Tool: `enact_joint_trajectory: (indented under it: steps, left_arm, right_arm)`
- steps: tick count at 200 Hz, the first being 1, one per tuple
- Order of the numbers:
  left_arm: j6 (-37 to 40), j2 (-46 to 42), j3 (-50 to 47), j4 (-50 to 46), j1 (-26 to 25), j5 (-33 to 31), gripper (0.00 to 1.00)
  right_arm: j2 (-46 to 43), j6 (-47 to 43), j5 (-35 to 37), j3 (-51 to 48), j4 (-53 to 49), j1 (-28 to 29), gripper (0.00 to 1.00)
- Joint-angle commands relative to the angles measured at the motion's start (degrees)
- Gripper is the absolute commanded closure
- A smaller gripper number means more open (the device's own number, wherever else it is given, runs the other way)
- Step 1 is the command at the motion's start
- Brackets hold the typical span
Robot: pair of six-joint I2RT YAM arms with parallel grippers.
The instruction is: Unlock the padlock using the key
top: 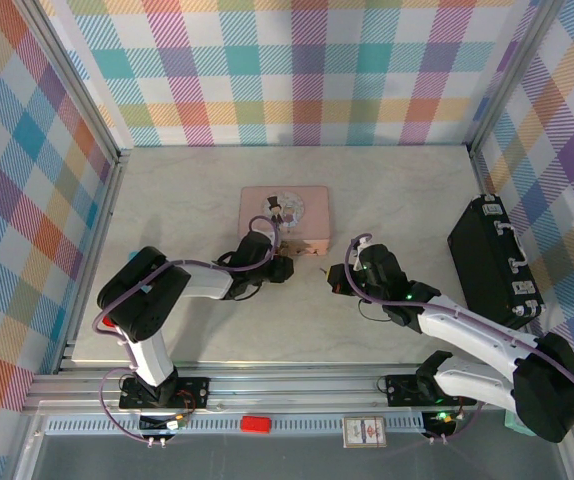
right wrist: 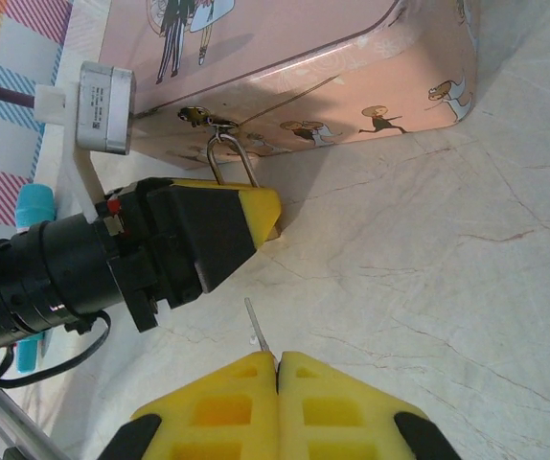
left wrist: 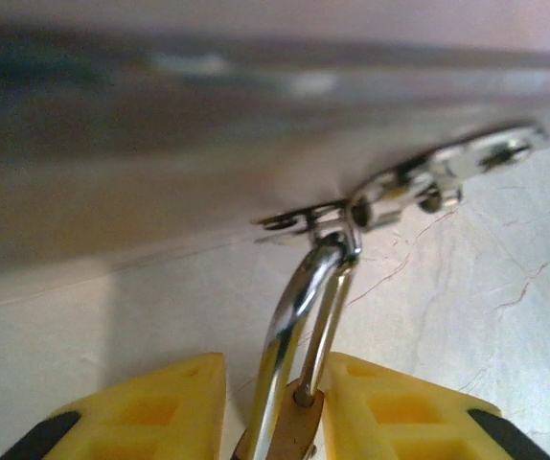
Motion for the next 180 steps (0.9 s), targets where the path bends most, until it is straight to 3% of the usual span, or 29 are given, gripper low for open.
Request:
enact_joint_trajectory:
  steps: [1,56,180]
  left_arm:
    - [-2.2,0.0,0.5,2.1,-1.4,2.1,0.74]
    - [-6.5,-4.6,-1.9,3.3,-2.4,0.3,0.87]
    - [-10.1,-6.5,1.0,-1.5,-2.5,1.5,0.94]
  right_arm:
    - [0.1,1.9,-0.5,-0.8,1.7,0.0,1.00]
    - [2.3,9.2,-0.5,-2.7,3.6,-0.1,1.00]
    - [3.3,13.0,0.9,-4.1,3.1,-0.2,1.00]
